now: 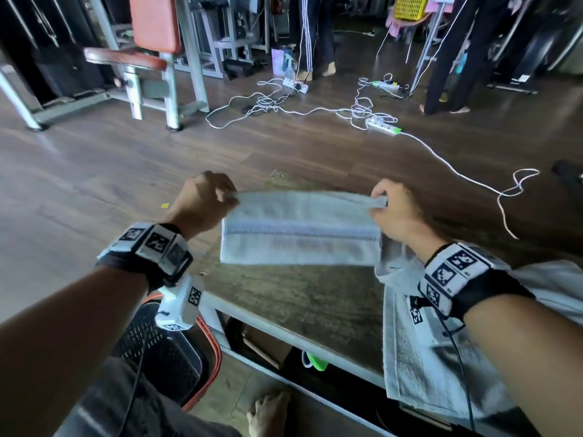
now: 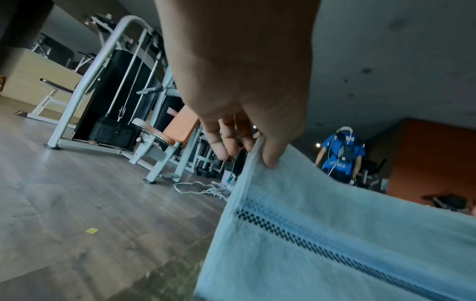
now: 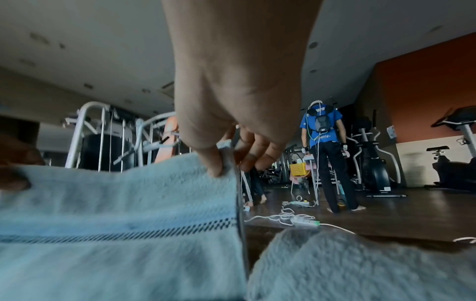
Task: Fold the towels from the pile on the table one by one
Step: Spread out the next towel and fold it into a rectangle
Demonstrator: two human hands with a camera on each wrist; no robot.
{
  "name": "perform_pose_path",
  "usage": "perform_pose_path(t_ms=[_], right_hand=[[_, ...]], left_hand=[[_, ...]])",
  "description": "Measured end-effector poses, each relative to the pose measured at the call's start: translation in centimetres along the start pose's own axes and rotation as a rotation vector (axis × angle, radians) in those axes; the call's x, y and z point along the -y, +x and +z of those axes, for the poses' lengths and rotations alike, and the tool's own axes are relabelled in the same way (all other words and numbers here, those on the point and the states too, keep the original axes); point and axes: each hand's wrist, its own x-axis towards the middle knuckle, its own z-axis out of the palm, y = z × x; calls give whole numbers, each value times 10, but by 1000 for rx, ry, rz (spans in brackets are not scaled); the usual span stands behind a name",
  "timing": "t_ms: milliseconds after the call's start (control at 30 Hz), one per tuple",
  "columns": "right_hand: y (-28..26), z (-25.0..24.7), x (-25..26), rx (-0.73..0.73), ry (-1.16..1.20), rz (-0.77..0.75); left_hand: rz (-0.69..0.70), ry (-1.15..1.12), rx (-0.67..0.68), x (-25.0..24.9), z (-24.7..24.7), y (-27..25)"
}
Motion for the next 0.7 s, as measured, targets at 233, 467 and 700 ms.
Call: perform_pose_path(t_ms=[233,467,700], right_hand=[[-89,-25,-15,38,64,-204],[-153,8,-58,277,68,-102],[-162,23,-48,134,-173,154]], left_hand=[[77,-129,34,1,-32,-80],[-249,138,455,10,-1,-152],[-425,94,300,12,21,-160]])
